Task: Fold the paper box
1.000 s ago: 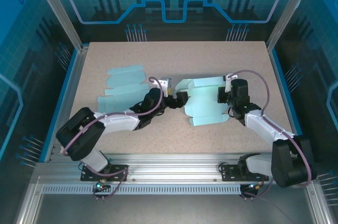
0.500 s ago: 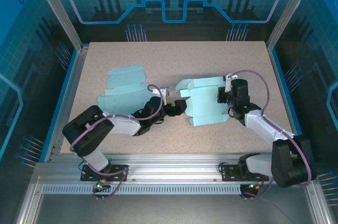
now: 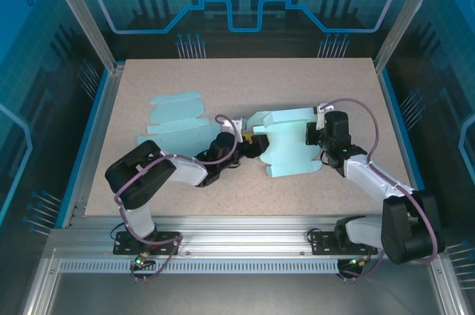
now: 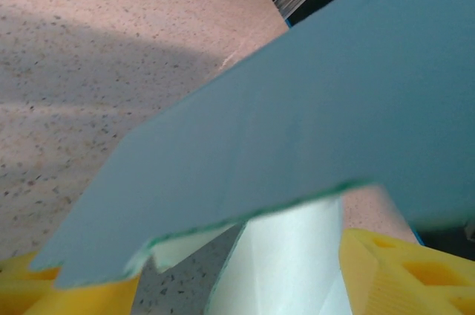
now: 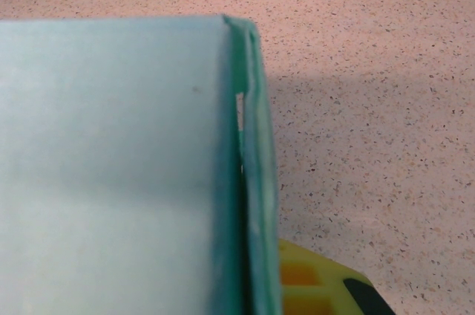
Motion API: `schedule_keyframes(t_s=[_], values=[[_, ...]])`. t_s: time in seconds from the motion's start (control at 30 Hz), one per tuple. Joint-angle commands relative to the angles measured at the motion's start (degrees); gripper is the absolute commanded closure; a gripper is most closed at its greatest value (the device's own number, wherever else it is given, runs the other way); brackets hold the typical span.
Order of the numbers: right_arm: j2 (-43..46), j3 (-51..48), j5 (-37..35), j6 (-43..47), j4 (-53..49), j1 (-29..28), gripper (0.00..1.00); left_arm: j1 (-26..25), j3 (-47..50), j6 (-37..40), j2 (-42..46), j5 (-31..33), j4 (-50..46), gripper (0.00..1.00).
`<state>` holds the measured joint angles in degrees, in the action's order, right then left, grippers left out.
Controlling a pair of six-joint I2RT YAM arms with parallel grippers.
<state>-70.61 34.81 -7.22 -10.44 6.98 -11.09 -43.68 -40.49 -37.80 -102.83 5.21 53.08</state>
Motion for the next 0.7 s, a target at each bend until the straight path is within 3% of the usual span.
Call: schedule_keyframes(t_s=[0.0, 0.3, 0.53, 0.67], values=[[1.0, -0.2, 0.4, 0.2, 1.5, -0.3, 1.00, -0.2, -1.8, 2.2, -0.1, -2.0, 3.8, 0.33], [0.8, 0.0, 0.3, 0.2, 1.4, -0.3, 1.00, -0.8, -2.9, 2.6, -1.6, -6.2, 8.9, 0.43], [0.8, 0.0, 0.4, 0.2, 1.4, -0.4, 1.00, -1.8, -5.4, 3.6, -3.7, -7.9, 10.1, 0.42], [0.9, -0.1, 0.5, 0.3, 1.5, -0.4, 1.00, -1.9, -5.8, 4.8, -4.7, -7.4, 13.1, 0.34]])
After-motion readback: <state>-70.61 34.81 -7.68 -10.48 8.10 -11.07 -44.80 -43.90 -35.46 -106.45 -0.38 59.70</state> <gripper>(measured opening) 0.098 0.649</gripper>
